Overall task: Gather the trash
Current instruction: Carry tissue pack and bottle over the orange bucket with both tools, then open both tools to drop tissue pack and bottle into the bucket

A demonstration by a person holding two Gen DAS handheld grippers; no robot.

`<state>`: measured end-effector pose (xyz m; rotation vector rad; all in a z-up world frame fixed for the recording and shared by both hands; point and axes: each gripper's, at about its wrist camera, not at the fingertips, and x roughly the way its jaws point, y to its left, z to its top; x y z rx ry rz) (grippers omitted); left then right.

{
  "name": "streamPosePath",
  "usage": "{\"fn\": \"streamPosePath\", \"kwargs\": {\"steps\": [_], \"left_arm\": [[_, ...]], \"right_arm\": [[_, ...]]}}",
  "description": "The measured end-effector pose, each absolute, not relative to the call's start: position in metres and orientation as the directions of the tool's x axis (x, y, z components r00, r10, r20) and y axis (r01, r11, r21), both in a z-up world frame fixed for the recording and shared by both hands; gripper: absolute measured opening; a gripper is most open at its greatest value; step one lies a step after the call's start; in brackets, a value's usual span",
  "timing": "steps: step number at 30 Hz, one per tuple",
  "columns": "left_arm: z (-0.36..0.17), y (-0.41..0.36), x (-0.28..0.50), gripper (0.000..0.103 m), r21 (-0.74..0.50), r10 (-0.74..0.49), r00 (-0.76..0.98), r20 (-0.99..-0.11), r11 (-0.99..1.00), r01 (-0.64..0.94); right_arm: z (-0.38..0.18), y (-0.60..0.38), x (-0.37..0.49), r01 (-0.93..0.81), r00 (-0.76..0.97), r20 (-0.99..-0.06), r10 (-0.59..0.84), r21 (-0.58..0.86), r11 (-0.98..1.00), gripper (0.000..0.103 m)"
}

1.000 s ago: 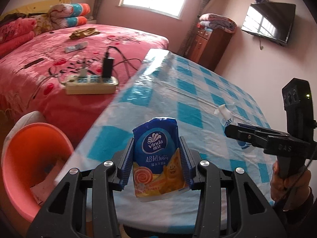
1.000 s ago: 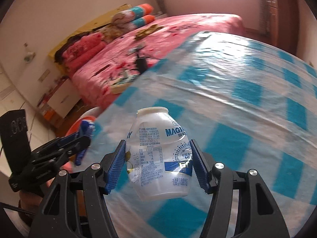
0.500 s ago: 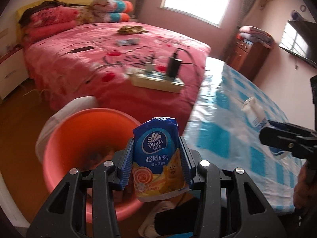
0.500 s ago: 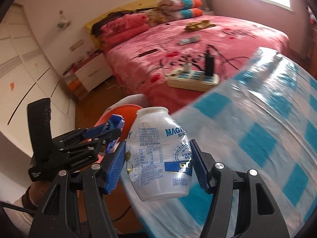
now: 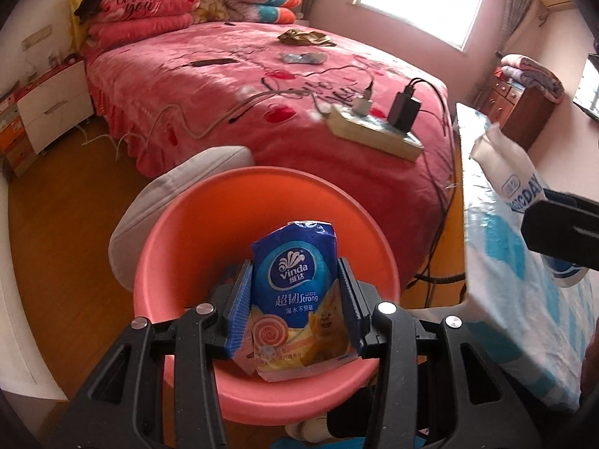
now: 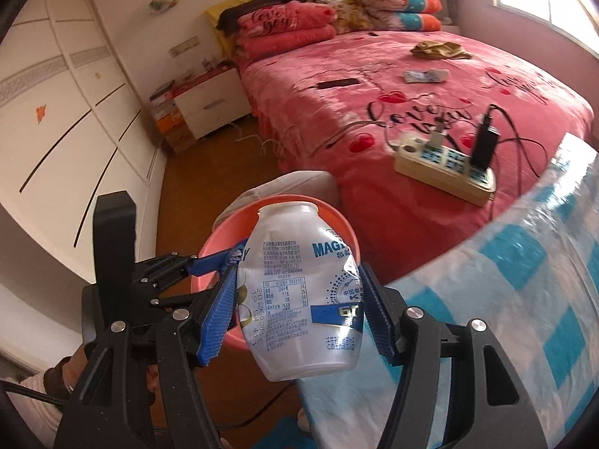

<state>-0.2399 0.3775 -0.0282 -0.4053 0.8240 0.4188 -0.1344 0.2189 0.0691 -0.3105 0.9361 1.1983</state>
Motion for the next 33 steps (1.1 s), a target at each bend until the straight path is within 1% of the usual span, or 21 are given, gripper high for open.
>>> {"fn": "streamPosePath", "kwargs": {"steps": [8, 18, 19, 21, 23, 24, 25, 27, 28, 33], "left_arm": [[-0.043, 0.386, -0.242, 0.045, -0.170, 0.207, 0.578, -0.789, 0.831, -0.530], [-0.054, 0.392, -0.243, 0.046, -0.175, 0.205, 0.557, -0.805, 0.815, -0.552], [-0.056, 0.393, -0.243, 0.048, -0.173, 0.204, 0.552, -0.809, 0.814, -0.554], [-0.059, 0.393, -0.242, 0.055, -0.168, 0.207, 0.542, -0.814, 0.810, -0.562], [-0.062, 0.393, -0.242, 0.064, -0.161, 0.208, 0.527, -0.824, 0.807, -0.569], [-0.064, 0.394, -0.242, 0.074, -0.146, 0.221, 0.513, -0.830, 0.800, -0.581], [-0.064, 0.394, -0.243, 0.078, -0.137, 0.231, 0.506, -0.831, 0.797, -0.588], [-0.063, 0.395, -0.243, 0.080, -0.125, 0.243, 0.497, -0.833, 0.792, -0.597], [-0.062, 0.396, -0.243, 0.084, -0.118, 0.250, 0.490, -0.835, 0.789, -0.603], [-0.054, 0.393, -0.242, 0.089, -0.078, 0.289, 0.482, -0.827, 0.790, -0.608]], "right_arm": [[0.056, 0.241, -0.142, -0.913, 0.059, -0.777, 0.627, 0.212, 0.349, 0.064], [0.038, 0.256, -0.148, -0.926, 0.090, -0.783, 0.616, 0.162, 0.340, 0.064], [0.037, 0.257, -0.149, -0.925, 0.100, -0.781, 0.617, 0.156, 0.348, 0.065], [0.033, 0.255, -0.145, -0.911, 0.114, -0.782, 0.612, 0.164, 0.379, 0.083], [0.032, 0.249, -0.140, -0.895, 0.083, -0.772, 0.630, 0.220, 0.387, 0.085], [0.031, 0.246, -0.138, -0.887, 0.072, -0.768, 0.636, 0.242, 0.393, 0.086], [0.031, 0.243, -0.136, -0.881, 0.076, -0.767, 0.637, 0.248, 0.403, 0.087], [0.032, 0.235, -0.133, -0.870, 0.094, -0.764, 0.639, 0.249, 0.426, 0.089], [0.033, 0.229, -0.131, -0.862, 0.101, -0.758, 0.645, 0.257, 0.437, 0.089], [0.036, 0.202, -0.124, -0.830, 0.149, -0.749, 0.645, 0.260, 0.494, 0.089]]}}
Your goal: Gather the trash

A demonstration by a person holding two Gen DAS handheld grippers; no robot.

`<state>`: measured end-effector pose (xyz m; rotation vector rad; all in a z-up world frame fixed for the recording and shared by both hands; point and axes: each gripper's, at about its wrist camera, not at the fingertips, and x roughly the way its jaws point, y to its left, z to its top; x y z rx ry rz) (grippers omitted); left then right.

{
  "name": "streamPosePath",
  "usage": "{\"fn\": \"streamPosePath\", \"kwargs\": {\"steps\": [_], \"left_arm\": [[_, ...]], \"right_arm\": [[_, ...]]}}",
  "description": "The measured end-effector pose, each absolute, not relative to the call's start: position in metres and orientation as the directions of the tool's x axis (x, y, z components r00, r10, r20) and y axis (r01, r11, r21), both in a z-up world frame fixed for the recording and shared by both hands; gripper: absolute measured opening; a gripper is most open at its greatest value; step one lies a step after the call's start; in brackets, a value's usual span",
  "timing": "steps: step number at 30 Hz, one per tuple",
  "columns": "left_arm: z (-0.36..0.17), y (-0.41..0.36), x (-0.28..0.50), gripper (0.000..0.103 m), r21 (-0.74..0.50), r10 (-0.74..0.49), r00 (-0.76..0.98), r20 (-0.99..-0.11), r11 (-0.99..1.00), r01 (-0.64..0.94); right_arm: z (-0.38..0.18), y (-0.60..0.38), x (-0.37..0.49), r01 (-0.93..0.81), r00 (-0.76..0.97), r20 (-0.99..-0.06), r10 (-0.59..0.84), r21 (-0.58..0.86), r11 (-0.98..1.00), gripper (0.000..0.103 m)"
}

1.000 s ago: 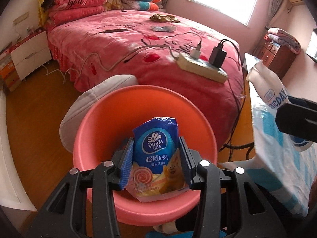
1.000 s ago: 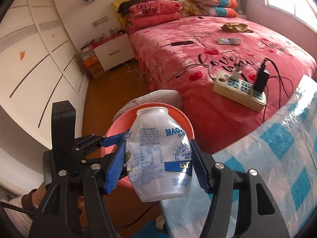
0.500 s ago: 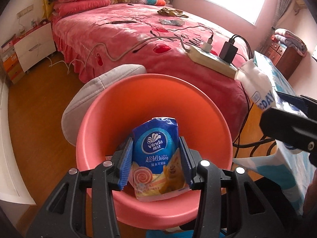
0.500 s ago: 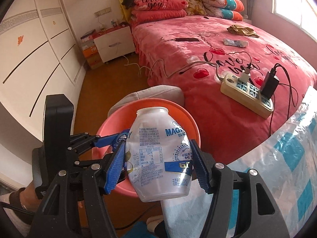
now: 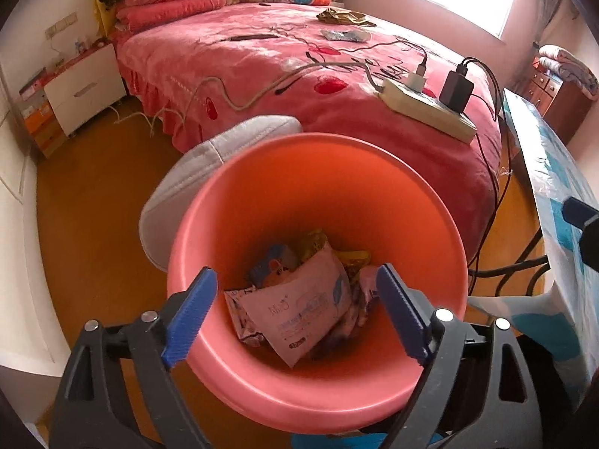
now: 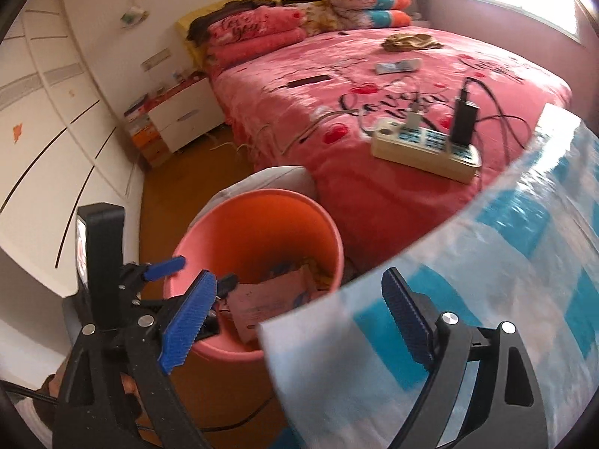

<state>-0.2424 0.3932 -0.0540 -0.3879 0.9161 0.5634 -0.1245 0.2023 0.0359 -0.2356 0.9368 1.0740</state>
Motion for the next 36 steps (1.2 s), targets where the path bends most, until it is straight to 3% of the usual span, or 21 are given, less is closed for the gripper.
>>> {"fn": "streamPosePath", "kwargs": {"steps": [36], "left_arm": [[0.025, 0.291, -0.206, 0.090, 0.065, 0.351, 0.576, -0.739, 0.887, -0.457]], "right_arm": [[0.076, 0.043, -0.131, -0.707, 0.472, -0.619, 0.628, 0.160, 0.689, 0.093]]}}
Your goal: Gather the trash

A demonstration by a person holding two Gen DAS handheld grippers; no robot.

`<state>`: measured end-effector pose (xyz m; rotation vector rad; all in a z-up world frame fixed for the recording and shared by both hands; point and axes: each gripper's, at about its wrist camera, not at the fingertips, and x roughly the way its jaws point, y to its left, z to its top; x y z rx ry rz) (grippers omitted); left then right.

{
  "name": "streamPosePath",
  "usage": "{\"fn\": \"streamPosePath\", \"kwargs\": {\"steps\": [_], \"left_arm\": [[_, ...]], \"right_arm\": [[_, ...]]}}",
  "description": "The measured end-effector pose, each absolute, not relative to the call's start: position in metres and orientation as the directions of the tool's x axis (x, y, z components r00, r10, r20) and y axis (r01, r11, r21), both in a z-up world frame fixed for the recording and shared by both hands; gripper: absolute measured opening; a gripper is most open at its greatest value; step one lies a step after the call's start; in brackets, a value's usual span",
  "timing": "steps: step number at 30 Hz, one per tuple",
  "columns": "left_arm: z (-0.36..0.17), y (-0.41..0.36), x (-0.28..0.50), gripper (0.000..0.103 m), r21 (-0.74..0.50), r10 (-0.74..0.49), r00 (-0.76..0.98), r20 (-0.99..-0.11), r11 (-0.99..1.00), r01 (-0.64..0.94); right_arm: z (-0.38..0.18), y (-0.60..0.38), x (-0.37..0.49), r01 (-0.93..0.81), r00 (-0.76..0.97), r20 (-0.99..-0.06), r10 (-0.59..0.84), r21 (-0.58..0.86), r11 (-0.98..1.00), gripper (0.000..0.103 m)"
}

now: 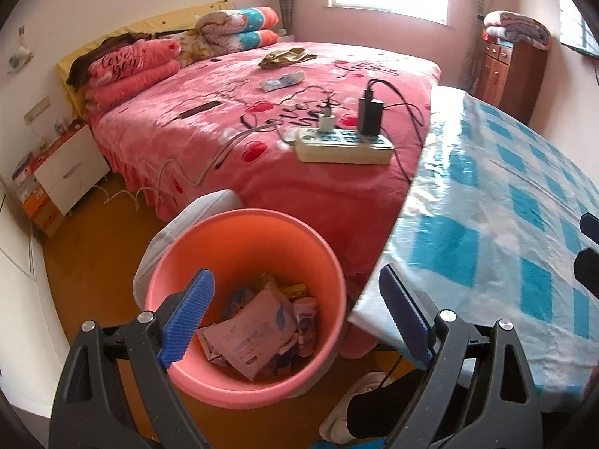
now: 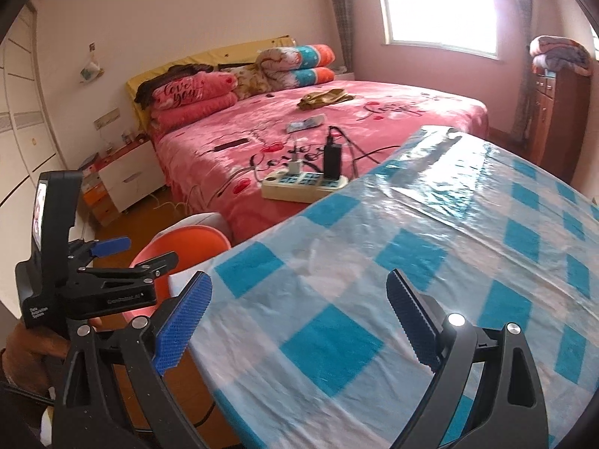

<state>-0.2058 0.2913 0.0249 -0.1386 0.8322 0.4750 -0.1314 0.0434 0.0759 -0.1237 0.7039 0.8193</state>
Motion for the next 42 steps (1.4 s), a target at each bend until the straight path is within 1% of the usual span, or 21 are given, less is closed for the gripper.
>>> {"fn": "streamPosePath", "kwargs": {"steps": [21, 30, 42], "left_arm": [[0.040, 0.206, -0.173, 0.090, 0.122, 0.299, 0.621, -0.724, 0.943, -0.311], [0.044, 0.174, -0.160, 0.090, 0.126, 0.262, 0.639, -0.723, 0.960, -0.251], [0.052, 0.129, -0.134, 0.090, 0.117, 0.193, 0.664, -0.722, 0.981, -0.158]], "right_arm": [[0.074, -0.035, -0.119, -0.605, 0.591, -0.561, 0.579, 0.166, 0.779, 0.094], [0.073, -0.070, -0.107, -0.549, 0.630, -0.544, 0.554, 0.192, 0.813, 0.094], [0.074, -0.114, -0.097, -0.462, 0.701, -0.527, 0.480, 0.177, 0.869, 0.094]]}}
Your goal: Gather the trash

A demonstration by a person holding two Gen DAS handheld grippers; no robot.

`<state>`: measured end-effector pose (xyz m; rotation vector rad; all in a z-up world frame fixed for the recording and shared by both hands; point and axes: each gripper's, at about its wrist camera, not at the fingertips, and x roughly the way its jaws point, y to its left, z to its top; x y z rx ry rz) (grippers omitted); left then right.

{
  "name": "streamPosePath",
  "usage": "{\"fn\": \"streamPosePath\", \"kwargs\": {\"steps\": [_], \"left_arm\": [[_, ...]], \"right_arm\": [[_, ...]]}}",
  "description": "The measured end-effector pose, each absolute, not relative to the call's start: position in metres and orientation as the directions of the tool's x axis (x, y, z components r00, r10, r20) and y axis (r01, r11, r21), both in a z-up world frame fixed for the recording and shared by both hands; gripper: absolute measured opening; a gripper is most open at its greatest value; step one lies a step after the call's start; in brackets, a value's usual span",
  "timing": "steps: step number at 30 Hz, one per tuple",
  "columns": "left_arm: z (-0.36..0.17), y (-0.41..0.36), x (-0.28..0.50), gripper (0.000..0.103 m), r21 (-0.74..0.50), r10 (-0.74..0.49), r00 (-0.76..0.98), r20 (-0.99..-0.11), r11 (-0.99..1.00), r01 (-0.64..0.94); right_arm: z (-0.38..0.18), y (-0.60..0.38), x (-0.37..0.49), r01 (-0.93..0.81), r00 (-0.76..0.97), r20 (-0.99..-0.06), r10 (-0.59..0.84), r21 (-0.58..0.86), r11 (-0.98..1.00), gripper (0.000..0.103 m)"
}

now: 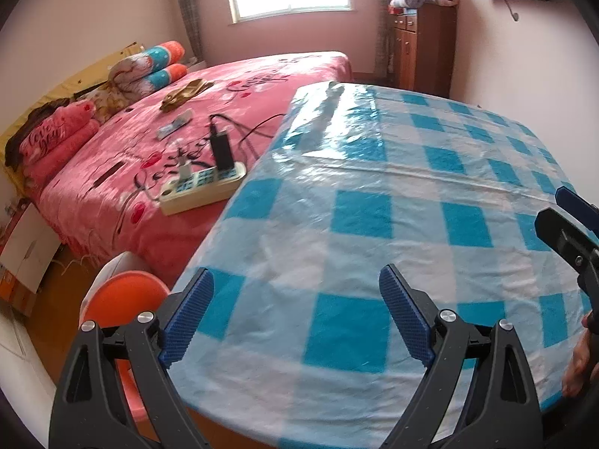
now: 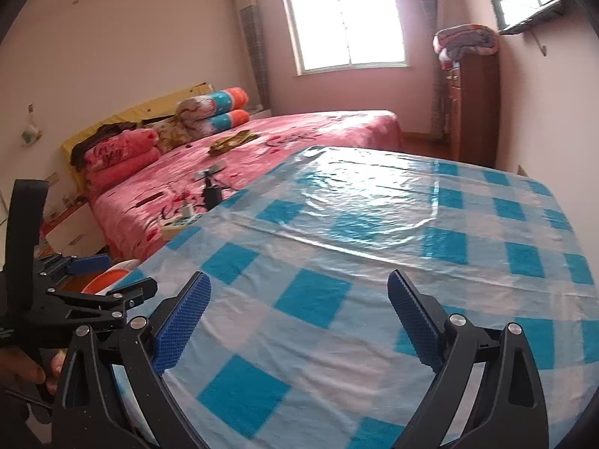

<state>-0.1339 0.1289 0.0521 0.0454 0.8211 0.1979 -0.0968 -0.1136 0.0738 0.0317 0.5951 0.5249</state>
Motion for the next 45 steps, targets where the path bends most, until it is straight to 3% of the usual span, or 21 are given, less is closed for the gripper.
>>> {"fn": "streamPosePath", "kwargs": {"steps": [34, 45], "left_arm": [[0.073, 0.006, -0.080, 0.090, 0.170, 0.094, 0.728, -0.679, 0.985, 0.031], [0.083, -0.014, -0.079, 0.090, 0.091, -0.017, 0.742, -0.670, 0.990, 0.104]], "right_arm": [[0.068, -0.249, -0.081, -0.184, 0.830, -0.486, 0.273, 0.223, 0.957, 0.094], [0.065, -0.265, -0.080, -0.153, 0.839, -0.486, 0.245, 0.222, 0.963, 0.094]]}}
